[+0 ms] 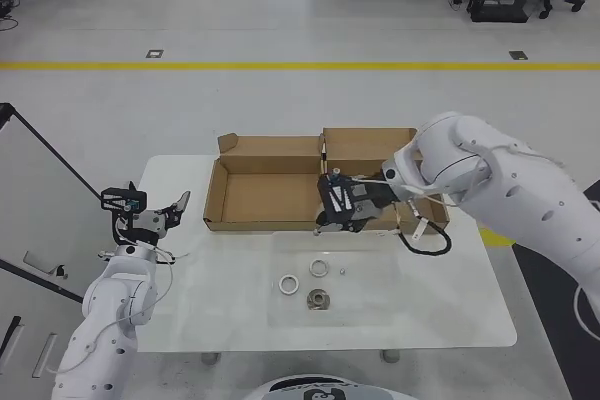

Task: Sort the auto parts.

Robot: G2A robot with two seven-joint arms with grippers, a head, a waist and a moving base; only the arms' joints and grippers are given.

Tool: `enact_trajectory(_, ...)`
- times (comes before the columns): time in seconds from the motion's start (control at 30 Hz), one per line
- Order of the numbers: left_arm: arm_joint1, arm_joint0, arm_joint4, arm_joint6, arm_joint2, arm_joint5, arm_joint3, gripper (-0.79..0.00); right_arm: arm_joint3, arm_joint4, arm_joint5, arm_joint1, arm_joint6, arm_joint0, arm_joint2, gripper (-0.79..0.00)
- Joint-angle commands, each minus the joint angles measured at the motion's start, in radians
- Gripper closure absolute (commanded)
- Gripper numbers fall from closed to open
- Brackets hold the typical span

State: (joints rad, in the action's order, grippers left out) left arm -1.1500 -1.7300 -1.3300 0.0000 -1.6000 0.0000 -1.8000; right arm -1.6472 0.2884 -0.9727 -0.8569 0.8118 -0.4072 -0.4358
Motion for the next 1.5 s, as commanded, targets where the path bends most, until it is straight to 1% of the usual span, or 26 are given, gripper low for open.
enact_trajectory(0.0, 0.0, 0.0, 0.0, 0.0, 0.0, 0.0, 0.0, -0.785, 0.029, -0.058, -0.016, -0.014, -0.012, 0.018, 0.008, 0.0)
enact_trajectory(0.07, 0.0, 0.0, 0.0, 0.0, 0.0, 0.0, 0.0, -0.785, 0.05, -0.116, -0.04, -0.025, -0.021, 0.032, 0.017, 0.0)
enact_trajectory(0.13, 0.0, 0.0, 0.0, 0.0, 0.0, 0.0, 0.0, -0.785, 0.052, -0.193, -0.04, -0.033, -0.031, 0.043, 0.023, 0.0)
enact_trajectory(0.27, 0.0, 0.0, 0.0, 0.0, 0.0, 0.0, 0.0, -0.785, 0.044, -0.322, -0.04, -0.03, -0.013, 0.068, 0.013, 0.0)
enact_trajectory(0.33, 0.0, 0.0, 0.0, 0.0, 0.0, 0.0, 0.0, -0.785, 0.037, -0.377, -0.04, -0.02, -0.004, 0.076, -0.001, 0.0)
enact_trajectory(0.5, 0.0, 0.0, 0.0, 0.0, 0.0, 0.0, 0.0, -0.785, 0.017, -0.455, -0.04, 0.015, -0.004, 0.068, -0.049, 0.0)
enact_trajectory(0.63, 0.0, 0.0, 0.0, 0.0, 0.0, 0.0, 0.0, -0.785, -0.001, -0.523, -0.04, 0.044, -0.004, 0.036, -0.098, 0.0)
enact_trajectory(0.77, 0.0, 0.0, 0.0, 0.0, 0.0, 0.0, 0.0, -0.785, -0.023, -0.634, -0.04, 0.071, -0.004, -0.006, -0.159, 0.0)
enact_trajectory(1.0, 0.0, 0.0, 0.0, 0.0, 0.0, 0.0, 0.0, -0.785, -0.075, -0.771, -0.04, 0.112, -0.004, -0.069, -0.25, 0.0)
enact_trajectory(1.2, 0.0, 0.0, 0.0, 0.0, 0.0, 0.0, 0.0, -0.785, -0.104, -0.902, -0.04, 0.134, -0.004, -0.131, -0.336, 0.0)
enact_trajectory(1.47, 0.0, 0.0, 0.0, 0.0, 0.0, 0.0, 0.0, -0.785, -0.101, -0.909, -0.04, 0.137, -0.004, -0.14, -0.347, 0.0)
